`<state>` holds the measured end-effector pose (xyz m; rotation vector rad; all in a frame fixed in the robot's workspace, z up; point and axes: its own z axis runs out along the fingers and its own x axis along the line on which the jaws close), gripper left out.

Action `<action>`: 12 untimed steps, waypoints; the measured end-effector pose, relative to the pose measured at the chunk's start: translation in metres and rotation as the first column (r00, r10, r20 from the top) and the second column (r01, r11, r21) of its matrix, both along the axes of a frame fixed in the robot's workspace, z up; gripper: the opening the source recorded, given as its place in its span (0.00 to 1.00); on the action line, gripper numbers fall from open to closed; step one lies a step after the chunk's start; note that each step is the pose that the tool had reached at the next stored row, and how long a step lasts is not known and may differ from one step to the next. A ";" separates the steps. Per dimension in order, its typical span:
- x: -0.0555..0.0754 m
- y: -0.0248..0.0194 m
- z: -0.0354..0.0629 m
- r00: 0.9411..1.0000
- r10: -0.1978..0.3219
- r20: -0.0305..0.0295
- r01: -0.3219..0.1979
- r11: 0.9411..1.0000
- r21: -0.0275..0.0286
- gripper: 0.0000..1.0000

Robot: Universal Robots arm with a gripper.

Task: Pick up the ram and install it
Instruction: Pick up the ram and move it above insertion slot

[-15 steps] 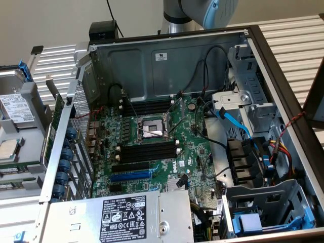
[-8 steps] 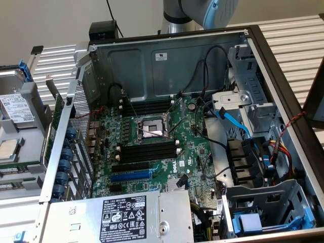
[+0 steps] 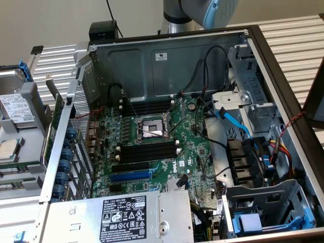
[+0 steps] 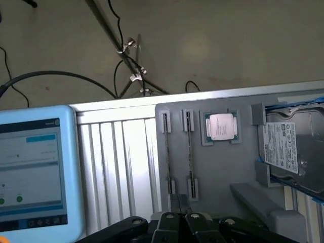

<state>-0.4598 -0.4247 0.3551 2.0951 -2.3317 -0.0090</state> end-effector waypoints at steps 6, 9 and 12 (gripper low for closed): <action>0.000 0.0000 -0.0030 1.000 0.001 0.000 -0.001 1.000 0.000 0.11; 0.000 0.0000 -0.0058 1.000 0.001 0.000 -0.001 1.000 0.000 0.11; -0.001 0.0000 -0.0087 1.000 0.002 0.001 -0.002 1.000 -0.001 0.11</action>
